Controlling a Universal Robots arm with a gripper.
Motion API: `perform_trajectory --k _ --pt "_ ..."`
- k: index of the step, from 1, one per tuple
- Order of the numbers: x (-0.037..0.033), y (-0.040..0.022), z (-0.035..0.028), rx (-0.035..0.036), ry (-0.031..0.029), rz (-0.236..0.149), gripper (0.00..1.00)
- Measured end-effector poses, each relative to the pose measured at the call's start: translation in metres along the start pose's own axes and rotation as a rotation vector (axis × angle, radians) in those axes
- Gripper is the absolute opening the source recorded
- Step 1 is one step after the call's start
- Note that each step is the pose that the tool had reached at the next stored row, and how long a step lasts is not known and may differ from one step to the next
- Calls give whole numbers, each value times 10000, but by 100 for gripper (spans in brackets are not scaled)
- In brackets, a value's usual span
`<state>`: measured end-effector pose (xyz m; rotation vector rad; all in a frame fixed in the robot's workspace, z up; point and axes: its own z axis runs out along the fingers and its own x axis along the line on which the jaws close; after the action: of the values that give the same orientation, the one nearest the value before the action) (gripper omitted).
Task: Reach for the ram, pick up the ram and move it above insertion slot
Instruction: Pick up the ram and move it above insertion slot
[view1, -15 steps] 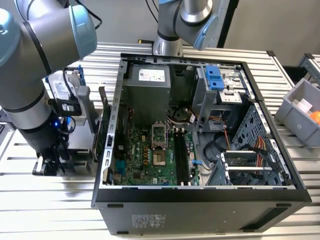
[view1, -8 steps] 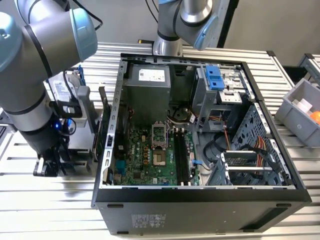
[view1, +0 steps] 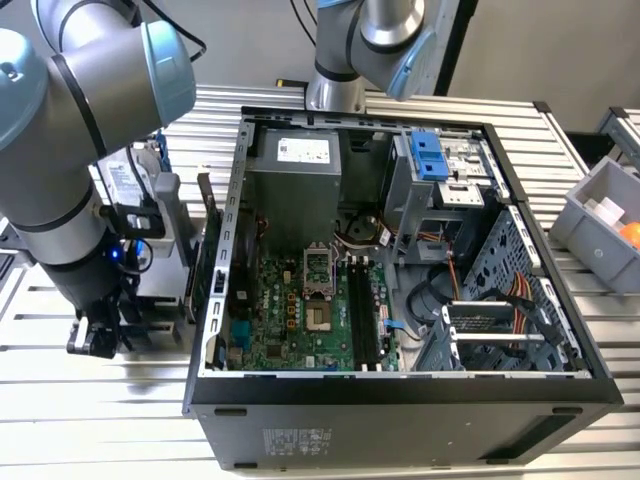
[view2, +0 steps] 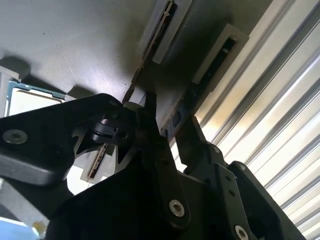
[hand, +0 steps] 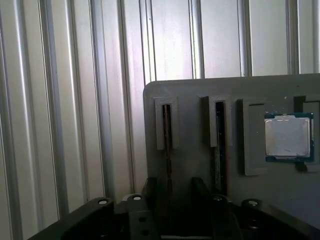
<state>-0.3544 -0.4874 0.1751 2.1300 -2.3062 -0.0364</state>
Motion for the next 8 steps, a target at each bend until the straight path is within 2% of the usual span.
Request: perform_trajectory --k 3,8 --pt "-1 -1 20 2 -3 21 100" --pt "-2 -2 21 -35 34 52 100"
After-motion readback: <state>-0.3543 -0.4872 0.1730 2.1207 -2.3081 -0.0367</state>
